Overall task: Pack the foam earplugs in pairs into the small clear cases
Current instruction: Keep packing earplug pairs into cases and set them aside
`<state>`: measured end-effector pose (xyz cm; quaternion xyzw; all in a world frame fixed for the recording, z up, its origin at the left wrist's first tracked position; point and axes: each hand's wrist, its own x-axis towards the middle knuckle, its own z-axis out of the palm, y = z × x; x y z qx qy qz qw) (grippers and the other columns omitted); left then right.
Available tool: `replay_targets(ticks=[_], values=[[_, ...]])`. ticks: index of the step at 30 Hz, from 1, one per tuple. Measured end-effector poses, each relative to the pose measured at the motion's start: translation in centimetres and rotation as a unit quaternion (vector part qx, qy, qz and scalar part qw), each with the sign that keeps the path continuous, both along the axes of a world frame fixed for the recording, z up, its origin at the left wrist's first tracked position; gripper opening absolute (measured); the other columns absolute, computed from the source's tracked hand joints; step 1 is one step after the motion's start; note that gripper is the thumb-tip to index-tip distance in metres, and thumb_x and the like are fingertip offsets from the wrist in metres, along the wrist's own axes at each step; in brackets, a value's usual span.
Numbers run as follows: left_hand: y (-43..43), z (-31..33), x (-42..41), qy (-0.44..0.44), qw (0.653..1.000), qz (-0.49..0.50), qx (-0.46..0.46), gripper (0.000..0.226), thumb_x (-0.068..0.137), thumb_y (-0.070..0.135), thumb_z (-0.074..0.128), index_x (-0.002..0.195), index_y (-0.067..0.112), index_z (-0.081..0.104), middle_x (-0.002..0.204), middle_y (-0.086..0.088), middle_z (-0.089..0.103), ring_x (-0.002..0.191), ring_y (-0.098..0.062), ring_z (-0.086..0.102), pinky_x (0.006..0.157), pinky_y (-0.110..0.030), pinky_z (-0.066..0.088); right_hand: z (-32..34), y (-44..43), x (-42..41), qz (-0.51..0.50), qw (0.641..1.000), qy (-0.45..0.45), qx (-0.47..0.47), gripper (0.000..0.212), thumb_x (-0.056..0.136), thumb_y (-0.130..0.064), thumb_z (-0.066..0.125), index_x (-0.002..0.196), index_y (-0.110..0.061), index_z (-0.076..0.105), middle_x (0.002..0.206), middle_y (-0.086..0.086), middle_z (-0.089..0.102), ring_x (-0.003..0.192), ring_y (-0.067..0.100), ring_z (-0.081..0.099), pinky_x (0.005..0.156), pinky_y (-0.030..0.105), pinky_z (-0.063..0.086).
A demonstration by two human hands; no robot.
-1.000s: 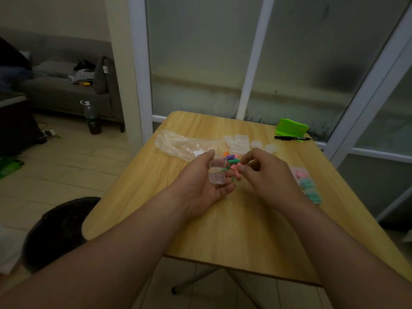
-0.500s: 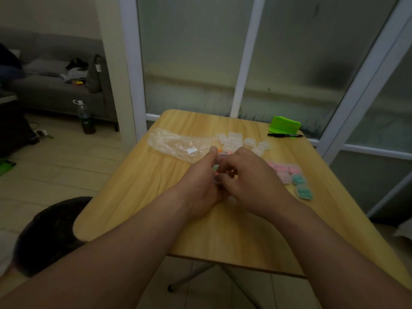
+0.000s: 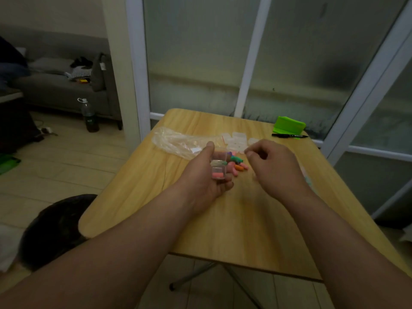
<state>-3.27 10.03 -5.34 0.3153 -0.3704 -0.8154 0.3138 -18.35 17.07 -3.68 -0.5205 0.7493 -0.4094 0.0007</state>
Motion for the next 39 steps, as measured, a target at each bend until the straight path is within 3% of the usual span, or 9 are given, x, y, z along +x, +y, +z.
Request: replay_targets(ticks=[4,8,16,21,24,28,32,36,39], values=[[-0.1,0.1,0.1,-0.005,0.999,0.034,-0.008,0.055,0.111,0.056,0.034,0.107,0.011,0.065,0.065,-0.005,0.066,0.055,-0.014,0.051,0.056,-0.03,0.044,-2.2,-0.4,-0.4,-0.032,0.993,0.023,0.109,0.002,0.098,-0.028,0.07,0.098,-0.027,0.071,0.091,-0.011,0.066,0.093,0.014,0.064,0.07,0.029,0.047],[0.0,0.3,0.4,-0.016,0.998,0.053,-0.007,0.057,0.111,0.055,0.034,0.111,0.008,0.066,0.066,-0.006,0.071,0.05,-0.013,0.057,0.057,-0.029,0.045,-3.4,-1.2,0.5,-0.049,0.988,0.064,0.134,0.022,0.099,-0.05,0.067,0.097,-0.028,0.069,0.089,-0.008,0.07,0.086,0.015,0.064,0.074,0.036,0.055],[-0.3,0.3,0.6,-0.027,0.998,0.052,0.007,0.06,0.109,0.058,0.038,0.125,0.006,0.064,0.083,-0.011,0.063,0.056,-0.015,0.052,0.054,-0.027,0.045,-3.7,-2.4,1.2,-0.101,0.974,0.13,0.158,0.023,0.1,-0.045,0.062,0.093,-0.024,0.069,0.09,-0.001,0.071,0.086,0.022,0.065,0.069,0.036,0.051],[-0.4,0.3,0.5,-0.037,0.999,0.033,0.011,0.057,0.108,0.059,0.038,0.117,0.009,0.064,0.071,-0.006,0.065,0.055,-0.016,0.051,0.053,-0.027,0.045,-2.8,-1.3,0.4,-0.083,0.986,0.063,0.133,0.009,0.094,-0.033,0.069,0.087,-0.026,0.069,0.088,-0.006,0.071,0.088,0.019,0.065,0.073,0.037,0.053],[-0.1,0.5,0.3,-0.03,0.999,0.012,0.017,0.057,0.108,0.059,0.038,0.111,0.01,0.066,0.064,-0.002,0.066,0.058,-0.015,0.047,0.051,-0.027,0.046,-1.8,-0.3,0.0,-0.041,0.996,0.029,0.073,0.009,0.093,-0.027,0.074,0.087,-0.025,0.069,0.085,-0.01,0.067,0.084,0.012,0.063,0.064,0.026,0.044],[0.3,0.4,-0.2,-0.014,1.0,-0.004,0.016,0.061,0.108,0.06,0.037,0.129,0.008,0.061,0.077,-0.005,0.06,0.057,-0.015,0.047,0.053,-0.027,0.043,-0.5,0.8,1.0,0.035,0.999,-0.004,-0.02,0.01,0.095,-0.028,0.078,0.094,-0.024,0.069,0.084,-0.011,0.07,0.079,0.003,0.065,0.066,0.019,0.047],[0.7,0.1,-0.7,0.012,1.0,-0.019,0.017,0.067,0.107,0.06,0.039,0.146,0.007,0.053,0.088,-0.005,0.06,0.056,-0.013,0.048,0.056,-0.026,0.046,-0.4,1.4,2.4,0.094,0.995,0.034,-0.015,0.007,0.094,-0.027,0.078,0.091,-0.03,0.072,0.088,-0.012,0.068,0.082,0.003,0.063,0.07,0.019,0.046],[1.4,0.3,-0.8,0.015,0.999,-0.037,0.018,0.044,0.111,0.054,0.035,0.129,0.017,0.052,0.058,0.005,0.06,0.042,-0.007,0.053,0.053,-0.021,0.051,-0.9,1.2,2.8,0.096,0.992,0.085,0.013,0.005,0.091,-0.024,0.078,0.092,-0.026,0.074,0.091,-0.008,0.057,0.083,0.005,0.056,0.071,0.027,0.044],[1.8,0.6,-0.6,0.01,0.999,-0.036,0.009,0.049,0.112,0.051,0.034,0.136,0.014,0.057,0.058,0.003,0.061,0.041,-0.006,0.056,0.048,-0.02,0.051,-0.9,1.1,2.8,0.1,0.99,0.094,0.029,0.002,0.092,-0.026,0.076,0.094,-0.025,0.074,0.092,-0.01,0.053,0.081,0.002,0.053,0.068,0.018,0.039]])
